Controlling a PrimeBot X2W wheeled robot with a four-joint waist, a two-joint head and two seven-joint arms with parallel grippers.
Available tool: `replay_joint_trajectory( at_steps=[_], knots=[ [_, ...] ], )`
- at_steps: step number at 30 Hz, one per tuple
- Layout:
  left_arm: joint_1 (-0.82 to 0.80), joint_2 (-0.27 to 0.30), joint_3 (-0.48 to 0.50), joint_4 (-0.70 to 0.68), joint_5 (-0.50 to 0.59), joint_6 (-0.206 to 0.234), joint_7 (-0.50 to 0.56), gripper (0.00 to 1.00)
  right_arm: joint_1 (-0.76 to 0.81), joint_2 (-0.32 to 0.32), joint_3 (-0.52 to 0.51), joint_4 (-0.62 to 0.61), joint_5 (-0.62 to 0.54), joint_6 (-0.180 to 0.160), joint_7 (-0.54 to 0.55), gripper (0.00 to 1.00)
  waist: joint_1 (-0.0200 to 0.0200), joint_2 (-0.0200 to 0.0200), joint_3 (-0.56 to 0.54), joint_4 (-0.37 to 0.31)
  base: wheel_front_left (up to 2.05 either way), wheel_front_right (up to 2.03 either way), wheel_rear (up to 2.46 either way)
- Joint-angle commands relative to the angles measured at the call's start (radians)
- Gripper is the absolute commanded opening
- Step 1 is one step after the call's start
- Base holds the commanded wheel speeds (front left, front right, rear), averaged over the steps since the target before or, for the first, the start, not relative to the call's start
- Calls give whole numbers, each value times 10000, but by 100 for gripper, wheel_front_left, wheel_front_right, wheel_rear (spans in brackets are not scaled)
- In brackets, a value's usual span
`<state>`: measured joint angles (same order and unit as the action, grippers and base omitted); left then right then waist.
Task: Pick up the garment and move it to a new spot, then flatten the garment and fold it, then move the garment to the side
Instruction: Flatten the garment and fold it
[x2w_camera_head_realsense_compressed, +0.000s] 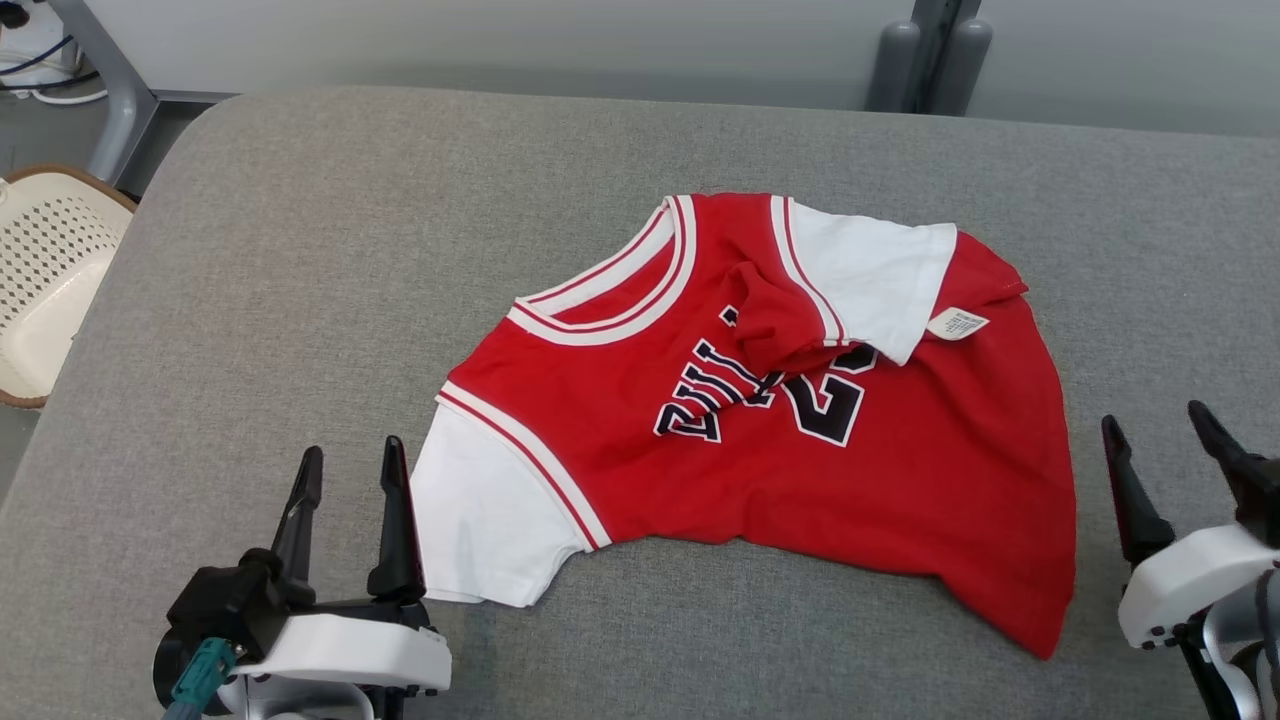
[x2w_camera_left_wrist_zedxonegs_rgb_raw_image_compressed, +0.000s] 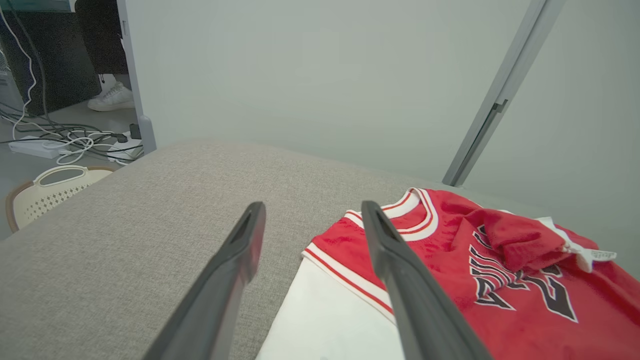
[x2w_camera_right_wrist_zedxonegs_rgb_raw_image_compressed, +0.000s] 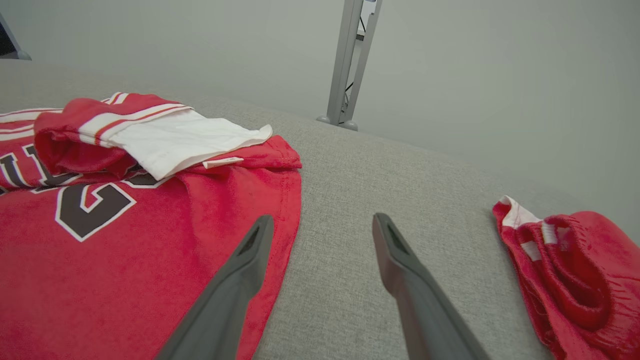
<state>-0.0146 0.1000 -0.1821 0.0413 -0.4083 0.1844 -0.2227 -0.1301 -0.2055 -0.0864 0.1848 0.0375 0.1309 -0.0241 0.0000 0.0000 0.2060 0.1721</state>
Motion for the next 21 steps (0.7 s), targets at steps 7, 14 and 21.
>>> replay_joint_trajectory(
  at_steps=[7,14,21],
  knots=[
    [-232,-94,-326,230,215,-169,-238,100,-849,-348,974,1314,800,-2,1082,100,0,0,-40,137,0,0,0],
    [-347,-201,-544,500,243,-215,-330,100,-1451,-508,1569,3020,1425,-1,1661,100,0,0,16,475,0,0,0],
    [-306,-240,-583,555,252,-218,-374,100,-1941,-948,1961,3756,2128,-2,1654,0,0,0,36,711,0,0,0]
  ],
)
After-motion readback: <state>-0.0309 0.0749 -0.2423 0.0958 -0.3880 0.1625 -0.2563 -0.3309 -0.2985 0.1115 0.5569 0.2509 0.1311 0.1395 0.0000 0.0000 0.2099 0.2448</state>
